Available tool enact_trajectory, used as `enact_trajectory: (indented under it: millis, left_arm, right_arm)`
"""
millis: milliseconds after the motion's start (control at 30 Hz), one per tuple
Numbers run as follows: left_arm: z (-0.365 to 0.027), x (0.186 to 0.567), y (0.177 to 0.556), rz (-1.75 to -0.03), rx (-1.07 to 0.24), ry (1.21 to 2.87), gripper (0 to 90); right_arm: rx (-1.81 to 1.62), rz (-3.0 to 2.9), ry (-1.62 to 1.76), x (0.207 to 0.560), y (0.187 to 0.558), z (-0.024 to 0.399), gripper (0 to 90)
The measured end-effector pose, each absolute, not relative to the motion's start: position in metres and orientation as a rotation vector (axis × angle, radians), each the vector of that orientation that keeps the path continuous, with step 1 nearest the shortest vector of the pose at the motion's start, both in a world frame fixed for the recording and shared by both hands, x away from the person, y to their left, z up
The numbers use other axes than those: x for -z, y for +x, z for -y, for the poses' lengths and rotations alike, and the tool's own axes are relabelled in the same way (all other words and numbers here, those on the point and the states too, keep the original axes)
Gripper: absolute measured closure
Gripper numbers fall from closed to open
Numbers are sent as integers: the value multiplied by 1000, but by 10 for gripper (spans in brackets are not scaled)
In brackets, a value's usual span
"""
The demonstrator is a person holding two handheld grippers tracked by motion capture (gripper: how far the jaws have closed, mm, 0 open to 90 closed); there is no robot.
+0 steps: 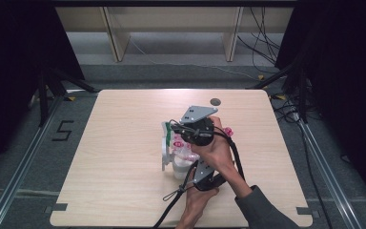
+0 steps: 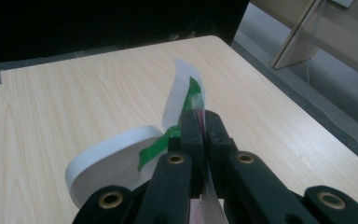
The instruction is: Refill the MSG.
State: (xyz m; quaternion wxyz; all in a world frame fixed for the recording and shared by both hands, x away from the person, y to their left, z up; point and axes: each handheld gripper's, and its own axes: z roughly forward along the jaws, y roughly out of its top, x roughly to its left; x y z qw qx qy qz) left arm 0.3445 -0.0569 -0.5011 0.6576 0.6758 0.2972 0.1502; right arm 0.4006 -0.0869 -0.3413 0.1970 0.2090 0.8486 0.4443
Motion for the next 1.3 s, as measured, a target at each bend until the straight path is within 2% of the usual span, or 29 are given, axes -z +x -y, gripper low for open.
enact_trajectory:
  millis: [133,1300]
  left_arm:
    - [66,501,342,-715,-279,1409,742]
    - [67,499,343,-682,-249,1376,743]
  right_arm:
    - [-1242,-2380,592,342,401,87,898]
    - [-1191,-2410,520,341,399,78,898]
